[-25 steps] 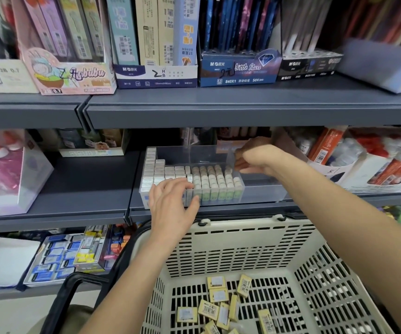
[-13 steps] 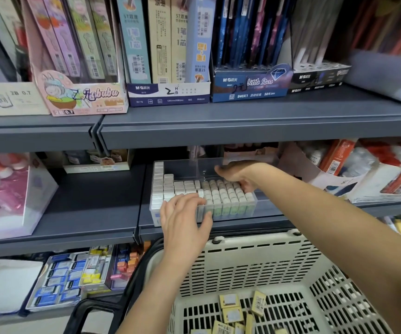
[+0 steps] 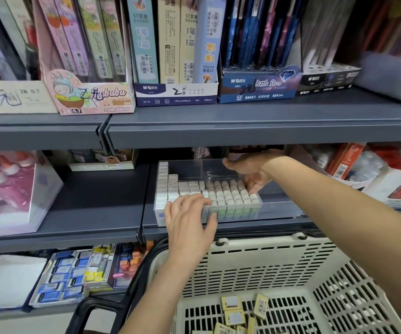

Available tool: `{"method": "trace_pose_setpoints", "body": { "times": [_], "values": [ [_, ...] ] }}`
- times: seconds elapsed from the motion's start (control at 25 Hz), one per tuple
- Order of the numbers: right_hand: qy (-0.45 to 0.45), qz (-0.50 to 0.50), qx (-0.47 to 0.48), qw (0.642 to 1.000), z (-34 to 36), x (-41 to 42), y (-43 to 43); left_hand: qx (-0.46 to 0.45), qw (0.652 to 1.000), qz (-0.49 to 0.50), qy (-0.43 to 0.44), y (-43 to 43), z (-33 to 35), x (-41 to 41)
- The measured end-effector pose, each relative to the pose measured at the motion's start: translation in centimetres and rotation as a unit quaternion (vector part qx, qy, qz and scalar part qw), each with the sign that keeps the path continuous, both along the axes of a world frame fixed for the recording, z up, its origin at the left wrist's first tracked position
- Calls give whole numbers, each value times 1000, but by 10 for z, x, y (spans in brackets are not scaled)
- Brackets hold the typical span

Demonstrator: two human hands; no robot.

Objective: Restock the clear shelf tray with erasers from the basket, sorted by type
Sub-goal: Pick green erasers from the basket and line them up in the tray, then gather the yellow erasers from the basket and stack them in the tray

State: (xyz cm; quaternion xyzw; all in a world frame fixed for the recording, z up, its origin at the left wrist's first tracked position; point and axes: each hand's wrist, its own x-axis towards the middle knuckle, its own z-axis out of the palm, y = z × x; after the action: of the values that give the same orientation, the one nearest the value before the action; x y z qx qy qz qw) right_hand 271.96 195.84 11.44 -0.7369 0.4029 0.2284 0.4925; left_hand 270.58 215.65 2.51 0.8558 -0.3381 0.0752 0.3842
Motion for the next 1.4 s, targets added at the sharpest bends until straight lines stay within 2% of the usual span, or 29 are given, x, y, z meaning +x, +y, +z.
{"method": "trace_pose_setpoints", "body": {
  "times": [0.2, 0.32, 0.48, 0.56, 0.68, 0.76, 0.84, 0.92, 1.04, 1.12, 1.24, 1.32, 1.4],
  "values": [
    [-42, 5, -56, 998, 9, -18, 3, 0, 1000, -7, -8, 2, 0, 0],
    [-85, 10, -71, 994, 14, -45, 1, -32, 999, 6, -9, 3, 3, -7],
    [-230, 39, -95, 968, 7, -109, 4, -105, 992, -61, 26, 5, 12, -39],
    [-265, 66, -61, 960, -9, -150, 12, -80, 989, -105, 59, 4, 5, -61],
    [-213, 118, -35, 969, -63, -203, 23, 29, 979, -142, 141, -2, -28, -94],
    [-121, 219, -114, 961, -116, -227, 26, 93, 958, -134, 237, -8, -54, -111],
    [-15, 309, -201, 930, -166, -242, 29, 143, 930, -120, 316, -7, -78, -120],
    [59, 351, -215, 909, -203, -256, 34, 204, 909, -115, 346, 1, -97, -123],
    [88, 418, -241, 872, -232, -269, 45, 258, 890, -103, 361, 11, -111, -124],
    [65, 420, -273, 863, -233, -269, 47, 250, 881, -108, 387, 13, -113, -127],
    [-61, 318, -194, 926, -219, -259, 48, 242, 848, -128, 454, 10, -114, -141],
    [-150, 242, -109, 952, -206, -251, 60, 173, 782, -98, 590, 6, -113, -148],
    [-183, 204, -64, 960, -200, -245, 69, 77, 707, -54, 701, 3, -108, -148]
  ]
}}
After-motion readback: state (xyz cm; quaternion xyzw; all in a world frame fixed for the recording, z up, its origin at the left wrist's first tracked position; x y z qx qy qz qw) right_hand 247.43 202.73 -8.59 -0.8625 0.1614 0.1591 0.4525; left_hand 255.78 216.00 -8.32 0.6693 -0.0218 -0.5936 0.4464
